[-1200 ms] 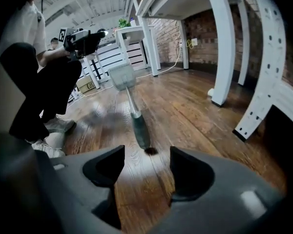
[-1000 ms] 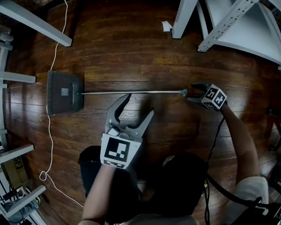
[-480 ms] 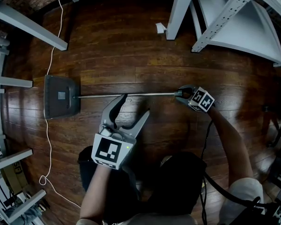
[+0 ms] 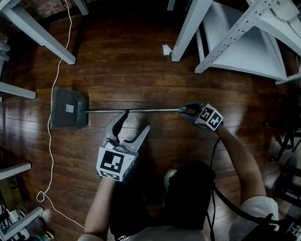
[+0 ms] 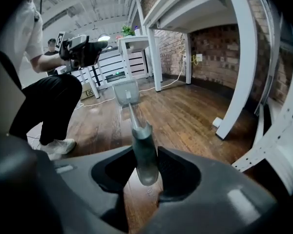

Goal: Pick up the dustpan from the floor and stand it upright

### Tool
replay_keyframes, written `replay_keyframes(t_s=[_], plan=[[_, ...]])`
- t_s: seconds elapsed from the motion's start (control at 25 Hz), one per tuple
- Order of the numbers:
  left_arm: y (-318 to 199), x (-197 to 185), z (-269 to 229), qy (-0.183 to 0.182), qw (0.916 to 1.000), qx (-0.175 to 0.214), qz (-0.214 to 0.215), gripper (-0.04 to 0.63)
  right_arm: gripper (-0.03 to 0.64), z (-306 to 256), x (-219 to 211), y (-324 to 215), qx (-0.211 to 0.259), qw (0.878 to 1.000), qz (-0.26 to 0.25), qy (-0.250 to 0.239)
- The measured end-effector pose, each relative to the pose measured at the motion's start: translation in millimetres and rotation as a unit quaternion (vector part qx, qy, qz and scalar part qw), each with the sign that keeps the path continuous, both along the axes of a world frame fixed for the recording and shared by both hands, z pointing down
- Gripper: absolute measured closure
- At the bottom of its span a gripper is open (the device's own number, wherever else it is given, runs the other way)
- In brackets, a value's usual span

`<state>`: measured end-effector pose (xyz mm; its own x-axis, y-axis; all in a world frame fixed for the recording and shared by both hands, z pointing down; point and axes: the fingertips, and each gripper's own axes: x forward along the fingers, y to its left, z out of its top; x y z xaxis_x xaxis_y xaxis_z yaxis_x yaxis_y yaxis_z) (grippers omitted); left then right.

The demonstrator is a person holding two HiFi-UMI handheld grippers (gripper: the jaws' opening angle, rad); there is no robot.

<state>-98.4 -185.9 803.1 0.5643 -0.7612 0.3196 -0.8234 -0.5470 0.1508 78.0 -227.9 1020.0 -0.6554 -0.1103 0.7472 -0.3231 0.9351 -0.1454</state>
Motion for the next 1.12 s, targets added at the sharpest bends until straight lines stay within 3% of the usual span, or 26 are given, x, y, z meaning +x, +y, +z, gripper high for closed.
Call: replay_keyframes(t_s=[0.16,0.4,0.76,0.96,1.12], plan=[[11.2,-4.6,-55.2,0.019,0.9995,-0.024,-0.008,0.270,0.491,-64.9,-10.7,-1.5,0.029,0.998,-0.008,0.047],[29.3,-28.4,-153.2,0.018,0.9978,-0.058,-0.026,0.272,0.492,-173.4,-29.9,-6.8,0.073,0.991,0.009,0.108],[47.0,-64.4,-314.0,0.040,0.9945,-0.084,-0.049,0.273,0.495,-335.6,-42.4,-21.7,0.154,0.965,-0.015,0.210],[57.5,-75.9,-364.3,0.037,0.9940,-0.089,-0.051,0.273,0.495,-395.2,-52.6,-25.3,0.170,0.955,-0.034,0.239],[66.6,-81.2,-389.1,0.037,0.9937,-0.091,-0.053,0.273,0.499,-427.9,-68.1,-22.7,0.194,0.945,-0.081,0.251]])
